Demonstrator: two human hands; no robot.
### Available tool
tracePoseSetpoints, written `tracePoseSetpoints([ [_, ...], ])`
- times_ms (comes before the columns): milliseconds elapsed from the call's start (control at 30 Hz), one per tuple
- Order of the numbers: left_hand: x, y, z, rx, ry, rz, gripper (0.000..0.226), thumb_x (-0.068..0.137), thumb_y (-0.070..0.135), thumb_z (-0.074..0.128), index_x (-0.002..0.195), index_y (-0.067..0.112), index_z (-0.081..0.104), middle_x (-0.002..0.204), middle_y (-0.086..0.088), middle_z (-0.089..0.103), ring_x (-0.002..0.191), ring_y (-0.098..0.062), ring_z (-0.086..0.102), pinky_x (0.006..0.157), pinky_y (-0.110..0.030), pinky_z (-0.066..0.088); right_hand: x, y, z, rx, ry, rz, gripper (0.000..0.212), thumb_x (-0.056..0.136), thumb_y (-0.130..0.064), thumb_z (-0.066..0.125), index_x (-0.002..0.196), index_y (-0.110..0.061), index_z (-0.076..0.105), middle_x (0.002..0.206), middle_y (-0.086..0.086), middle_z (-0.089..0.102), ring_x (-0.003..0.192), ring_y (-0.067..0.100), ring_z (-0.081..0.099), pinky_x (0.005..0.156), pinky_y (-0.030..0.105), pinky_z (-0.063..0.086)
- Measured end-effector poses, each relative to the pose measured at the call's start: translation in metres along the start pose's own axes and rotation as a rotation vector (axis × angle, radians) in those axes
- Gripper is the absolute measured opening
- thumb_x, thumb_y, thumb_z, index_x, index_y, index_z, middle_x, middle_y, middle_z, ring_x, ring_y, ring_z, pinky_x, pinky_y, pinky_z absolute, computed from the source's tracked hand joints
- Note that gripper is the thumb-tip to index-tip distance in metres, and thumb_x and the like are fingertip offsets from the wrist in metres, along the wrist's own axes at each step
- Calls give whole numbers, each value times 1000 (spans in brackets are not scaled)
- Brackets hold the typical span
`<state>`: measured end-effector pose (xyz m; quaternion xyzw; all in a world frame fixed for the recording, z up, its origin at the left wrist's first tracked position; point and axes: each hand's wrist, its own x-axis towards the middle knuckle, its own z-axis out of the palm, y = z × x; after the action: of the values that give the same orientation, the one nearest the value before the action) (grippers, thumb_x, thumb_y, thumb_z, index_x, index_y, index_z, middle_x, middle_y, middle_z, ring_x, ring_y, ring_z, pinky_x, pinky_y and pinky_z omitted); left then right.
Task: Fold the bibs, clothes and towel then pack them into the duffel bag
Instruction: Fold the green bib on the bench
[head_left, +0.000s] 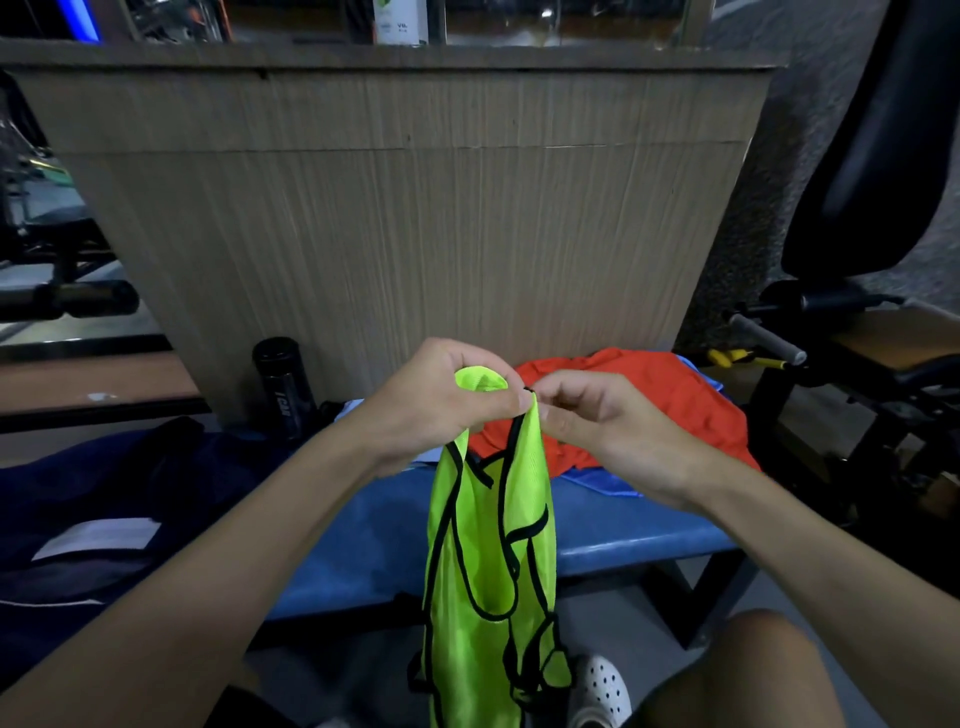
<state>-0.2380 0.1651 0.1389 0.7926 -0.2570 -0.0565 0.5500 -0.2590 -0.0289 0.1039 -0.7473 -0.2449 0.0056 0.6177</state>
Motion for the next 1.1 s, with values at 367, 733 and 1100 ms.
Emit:
tracePoseSetpoints([
  [367, 8, -15, 8, -317, 150, -9, 24, 93, 18, 65, 111, 8, 53, 63, 3, 55, 57, -15, 47, 56, -28, 43, -1, -10, 3, -45, 84, -69, 18, 85, -4, 71, 78, -7, 54, 76, 12, 51, 71, 24, 44, 68, 44, 38],
  [733, 18, -22, 22, -380, 419, -146, 35, 87, 33, 75, 93, 9, 50, 85, -7, 51, 82, -22, 52, 79, -47, 51, 10, 0, 20, -10, 300, -152, 15, 75, -3, 79, 74, -13, 67, 110, 8, 69, 100, 14, 66, 85, 31, 50],
  [1100, 20, -23, 20, -309, 459, -52, 34, 84, 20, 78, 72, 2, 52, 70, -10, 38, 63, -19, 34, 54, -27, 33, 13, 0, 28, -85, 417, -190, 20, 75, 1, 78, 74, -18, 70, 97, 10, 67, 84, 12, 62, 79, 30, 52],
])
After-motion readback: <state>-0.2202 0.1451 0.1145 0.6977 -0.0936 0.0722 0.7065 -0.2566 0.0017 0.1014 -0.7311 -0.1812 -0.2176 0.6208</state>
